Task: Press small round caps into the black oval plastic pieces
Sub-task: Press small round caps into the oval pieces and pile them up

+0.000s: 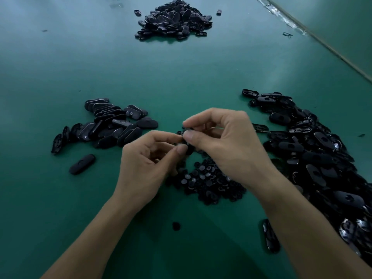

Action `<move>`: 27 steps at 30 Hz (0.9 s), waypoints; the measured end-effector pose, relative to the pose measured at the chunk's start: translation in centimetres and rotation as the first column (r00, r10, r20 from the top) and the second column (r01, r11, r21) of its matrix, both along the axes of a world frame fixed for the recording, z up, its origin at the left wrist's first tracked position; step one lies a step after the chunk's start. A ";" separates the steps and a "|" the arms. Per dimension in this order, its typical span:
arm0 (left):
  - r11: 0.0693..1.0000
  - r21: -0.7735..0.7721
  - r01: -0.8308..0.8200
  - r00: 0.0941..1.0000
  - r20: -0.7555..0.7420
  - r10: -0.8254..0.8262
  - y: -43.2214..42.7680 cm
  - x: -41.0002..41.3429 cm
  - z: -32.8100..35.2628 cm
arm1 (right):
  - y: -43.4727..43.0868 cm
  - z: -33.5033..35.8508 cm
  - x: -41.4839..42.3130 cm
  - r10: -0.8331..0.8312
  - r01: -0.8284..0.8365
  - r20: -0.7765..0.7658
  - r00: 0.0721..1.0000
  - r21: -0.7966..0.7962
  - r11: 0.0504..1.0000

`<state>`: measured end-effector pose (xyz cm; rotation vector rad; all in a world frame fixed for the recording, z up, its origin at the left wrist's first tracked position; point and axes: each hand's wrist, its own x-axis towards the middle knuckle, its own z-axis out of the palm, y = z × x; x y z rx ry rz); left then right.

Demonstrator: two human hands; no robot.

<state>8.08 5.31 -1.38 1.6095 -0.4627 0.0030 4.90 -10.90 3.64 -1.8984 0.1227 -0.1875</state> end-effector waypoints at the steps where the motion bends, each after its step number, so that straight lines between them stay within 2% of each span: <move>1: 1.000 -0.023 -0.007 1.000 -0.012 0.007 0.0 0.1 0.0 | 0.2 -0.1 0.0 0.005 -0.005 -0.002 1.000 0.019 1.000; 6: 0.997 -0.073 0.004 0.997 -0.078 -0.010 0.3 0.4 0.0 | 0.9 -0.7 0.2 0.022 -0.022 -0.016 1.000 0.023 1.000; 10: 0.998 -0.069 -0.001 0.999 -0.040 -0.002 0.2 0.5 -0.3 | 0.8 -0.8 0.1 0.006 -0.009 -0.024 1.000 -0.137 0.990; 14: 0.996 -0.084 0.019 1.000 -0.023 -0.021 0.1 0.6 -0.5 | 0.4 -1.0 0.2 0.005 -0.011 -0.045 0.999 -0.121 0.993; 21: 0.991 -0.130 0.020 0.994 -0.108 -0.034 0.4 1.0 -1.0 | 0.7 -1.3 0.3 0.014 -0.015 -0.038 0.999 -0.015 1.000; 27: 0.992 -0.126 -0.010 0.997 -0.073 0.000 0.3 1.1 -0.9 | 0.9 -1.2 0.1 0.071 -0.086 -0.125 0.990 -0.115 0.990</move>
